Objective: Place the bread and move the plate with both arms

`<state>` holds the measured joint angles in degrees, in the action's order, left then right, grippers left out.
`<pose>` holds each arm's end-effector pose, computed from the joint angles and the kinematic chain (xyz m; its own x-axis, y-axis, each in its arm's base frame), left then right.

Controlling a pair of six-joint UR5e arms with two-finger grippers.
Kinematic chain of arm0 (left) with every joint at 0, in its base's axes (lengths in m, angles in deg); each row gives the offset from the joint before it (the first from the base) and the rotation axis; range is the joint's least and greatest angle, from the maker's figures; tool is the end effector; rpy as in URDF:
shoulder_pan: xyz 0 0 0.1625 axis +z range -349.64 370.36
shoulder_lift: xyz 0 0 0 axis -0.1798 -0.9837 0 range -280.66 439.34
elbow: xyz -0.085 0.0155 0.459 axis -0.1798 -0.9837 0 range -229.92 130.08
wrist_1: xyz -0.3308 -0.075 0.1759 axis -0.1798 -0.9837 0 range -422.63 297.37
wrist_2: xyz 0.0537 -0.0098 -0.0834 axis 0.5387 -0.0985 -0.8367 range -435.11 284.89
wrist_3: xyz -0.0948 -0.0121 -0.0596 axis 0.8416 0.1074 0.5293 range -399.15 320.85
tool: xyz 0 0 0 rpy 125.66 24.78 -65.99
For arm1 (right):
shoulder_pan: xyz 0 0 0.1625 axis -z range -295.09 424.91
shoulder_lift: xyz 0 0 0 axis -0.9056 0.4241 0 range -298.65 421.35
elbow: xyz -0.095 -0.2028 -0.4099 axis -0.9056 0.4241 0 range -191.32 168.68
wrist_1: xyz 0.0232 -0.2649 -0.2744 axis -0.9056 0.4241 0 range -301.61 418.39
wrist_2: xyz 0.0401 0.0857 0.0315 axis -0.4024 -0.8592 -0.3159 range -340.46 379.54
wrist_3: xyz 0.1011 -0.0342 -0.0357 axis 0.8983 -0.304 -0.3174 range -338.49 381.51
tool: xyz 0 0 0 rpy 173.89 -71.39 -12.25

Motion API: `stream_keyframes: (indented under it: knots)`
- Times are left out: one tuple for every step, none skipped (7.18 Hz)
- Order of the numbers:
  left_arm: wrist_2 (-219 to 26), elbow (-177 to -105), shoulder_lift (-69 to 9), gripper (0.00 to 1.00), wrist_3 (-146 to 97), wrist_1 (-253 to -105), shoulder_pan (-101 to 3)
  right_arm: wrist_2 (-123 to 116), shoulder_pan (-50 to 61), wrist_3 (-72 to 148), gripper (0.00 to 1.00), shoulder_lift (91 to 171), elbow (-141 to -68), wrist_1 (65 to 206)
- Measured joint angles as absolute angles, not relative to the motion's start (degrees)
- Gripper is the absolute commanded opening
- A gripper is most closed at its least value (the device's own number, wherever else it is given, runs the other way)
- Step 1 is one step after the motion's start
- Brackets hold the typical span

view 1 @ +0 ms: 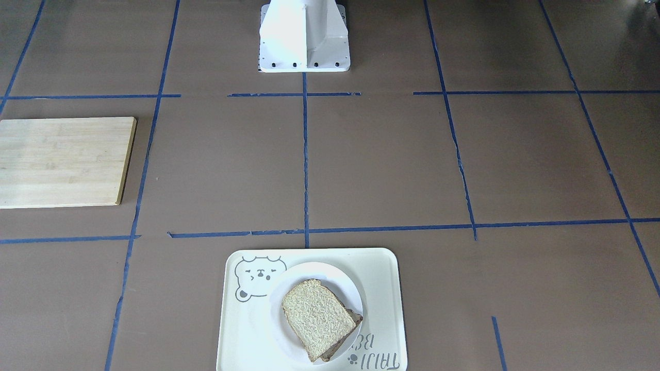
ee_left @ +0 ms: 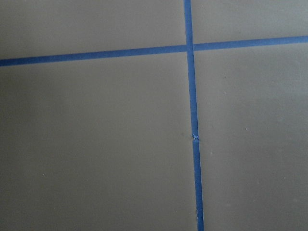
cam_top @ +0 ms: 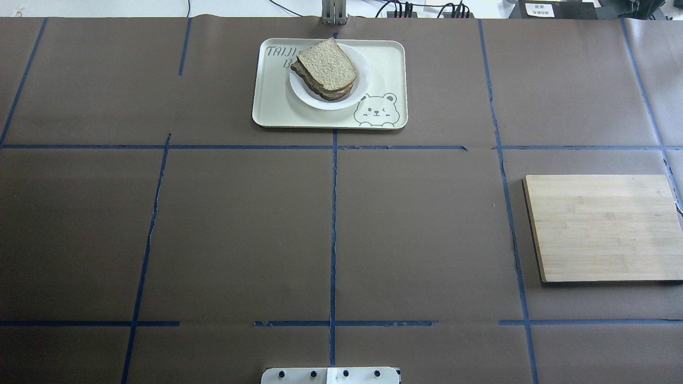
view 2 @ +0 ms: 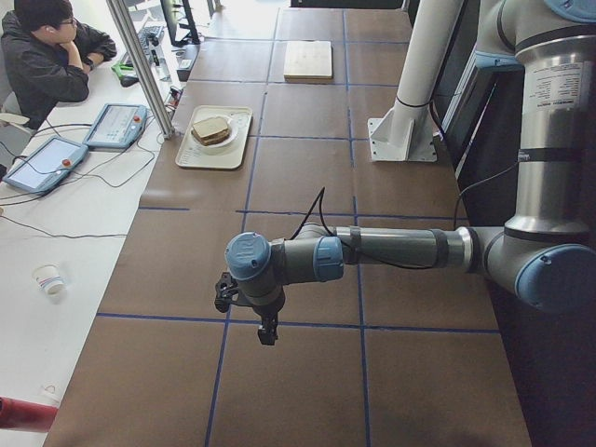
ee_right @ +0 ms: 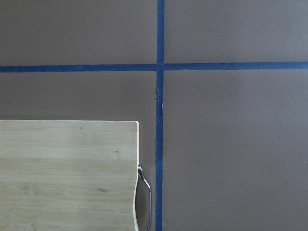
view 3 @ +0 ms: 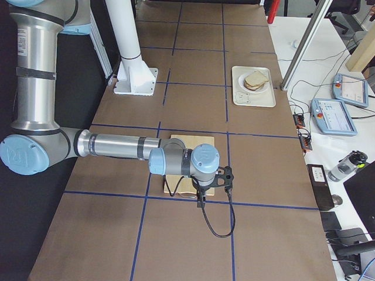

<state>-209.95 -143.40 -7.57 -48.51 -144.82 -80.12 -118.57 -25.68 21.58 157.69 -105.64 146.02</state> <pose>-0.0574 -0.4210 0.7185 0.7002 0.0656 -0.7109 -0.1069 0.9942 -0.0136 0.0537 -0.4059 0.7139 0.6677 0.0035 0.7444 -0.0111 0.9999 0.0052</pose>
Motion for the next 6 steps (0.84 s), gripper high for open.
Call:
stream_keyframes:
  knots:
    - [-209.89, -143.40, -7.53, 1.00, -48.53, -144.81, -80.09, -118.34, -25.66, 21.44, 1.00, 157.69, -105.32, 145.98]
    - [-209.86, -143.33, -7.53, 1.00, -48.53, -144.80, -80.09, -118.12, -25.66, 21.21, 1.00, 157.69, -104.81, 145.91]
    - [-209.85, -143.32, -7.53, 1.00, -48.52, -144.81, -80.08, -117.95, -25.67, 21.04, 1.00, 157.70, -104.37, 145.87]
    - [-209.84, -143.40, -7.52, 1.00, -48.54, -144.81, -80.08, -117.80, -25.73, 20.95, 1.00, 157.77, -104.15, 145.85]
    - [-209.84, -143.42, -7.52, 1.00, -48.55, -144.83, -80.05, -117.74, -26.13, 20.89, 1.00, 158.10, -104.08, 145.77]
    - [-209.84, -143.48, -7.53, 1.00, -48.56, -144.87, -80.04, -117.77, -27.14, 20.84, 1.00, 158.71, -104.21, 145.62]
